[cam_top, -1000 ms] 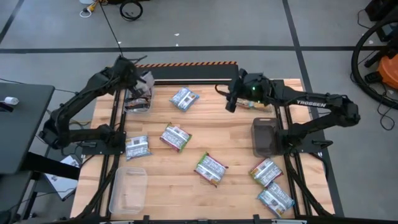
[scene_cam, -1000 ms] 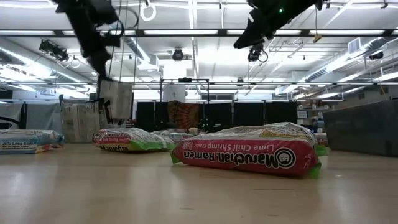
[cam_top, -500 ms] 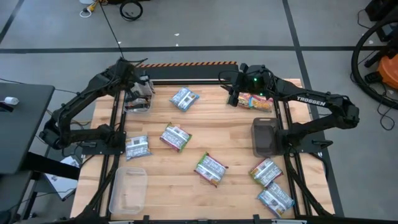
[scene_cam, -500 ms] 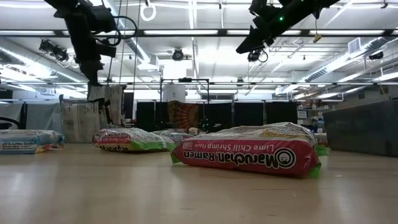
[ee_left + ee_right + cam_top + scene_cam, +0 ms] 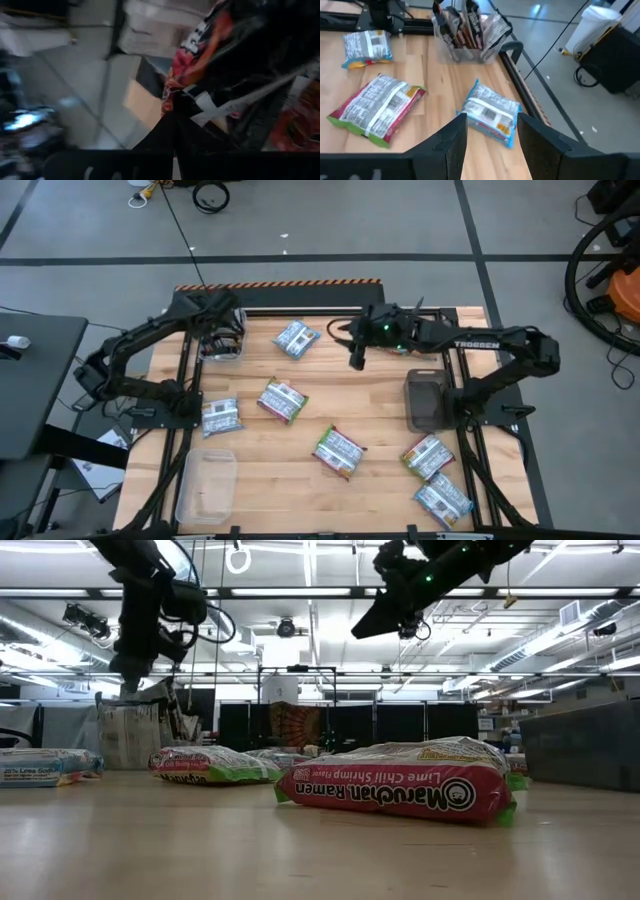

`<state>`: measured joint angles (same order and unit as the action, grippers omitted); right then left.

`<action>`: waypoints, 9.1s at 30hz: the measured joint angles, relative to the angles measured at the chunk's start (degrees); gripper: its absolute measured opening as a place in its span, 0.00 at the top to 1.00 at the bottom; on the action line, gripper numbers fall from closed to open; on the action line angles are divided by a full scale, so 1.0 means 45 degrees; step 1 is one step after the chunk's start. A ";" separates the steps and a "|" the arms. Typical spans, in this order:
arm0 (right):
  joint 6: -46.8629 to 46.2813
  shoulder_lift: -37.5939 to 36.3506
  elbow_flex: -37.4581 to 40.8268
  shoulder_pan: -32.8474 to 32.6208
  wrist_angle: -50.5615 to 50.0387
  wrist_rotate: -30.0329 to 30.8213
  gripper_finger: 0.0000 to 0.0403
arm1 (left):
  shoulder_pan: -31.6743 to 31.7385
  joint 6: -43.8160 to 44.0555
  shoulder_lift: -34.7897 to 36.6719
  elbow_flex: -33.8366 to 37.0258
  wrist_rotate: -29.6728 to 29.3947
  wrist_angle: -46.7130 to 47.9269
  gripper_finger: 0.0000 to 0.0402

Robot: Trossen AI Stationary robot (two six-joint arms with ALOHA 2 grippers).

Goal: Sort Maruchan noodles
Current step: Put the black noodle pack into the top transparent bin, then put the blue noodle pack into the black bin

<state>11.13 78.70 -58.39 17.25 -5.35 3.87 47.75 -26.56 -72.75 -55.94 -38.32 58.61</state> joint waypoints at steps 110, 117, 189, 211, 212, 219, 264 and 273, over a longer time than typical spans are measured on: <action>0.0441 1.3034 -0.9399 -0.1578 0.0944 0.6639 0.53 | -0.8945 1.1759 0.7844 0.0143 0.5349 -0.6014 0.77; 0.0333 1.4126 -1.0836 -0.1516 -0.1042 0.6961 0.54 | -0.9237 1.1771 0.7863 0.0146 0.6443 -0.5631 0.77; -0.7432 -0.7668 0.2601 -1.1017 -1.3220 0.1945 0.99 | -1.4494 1.0413 0.4445 0.0151 0.7715 -1.3961 0.77; -0.7175 -1.0072 0.4571 -1.1009 -1.2383 0.0847 0.99 | -1.2716 0.9275 0.3487 0.0160 0.5079 -1.5777 0.77; -0.7417 -1.0065 0.4571 -1.1009 -1.2297 0.0806 0.99 | -1.2693 0.9275 0.3487 0.0160 0.5079 -1.5823 0.77; -0.9482 -1.0077 0.4571 -1.0887 -1.2158 0.0816 0.99 | -1.2561 0.9247 0.3419 0.0155 0.5079 -1.5853 0.77; -1.4861 -0.6775 -0.0292 -0.9386 -1.7467 0.1144 0.81 | -1.1862 0.6650 0.4005 0.0138 0.6278 -1.3287 0.77; -1.5051 -0.2954 -0.1171 -0.4521 -1.6215 0.3884 0.81 | -1.0728 0.6771 0.3829 0.0134 0.6482 -1.2901 0.77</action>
<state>-56.60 65.40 -63.66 -3.10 -78.32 21.35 -0.52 3.91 -55.52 -55.34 -9.15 0.55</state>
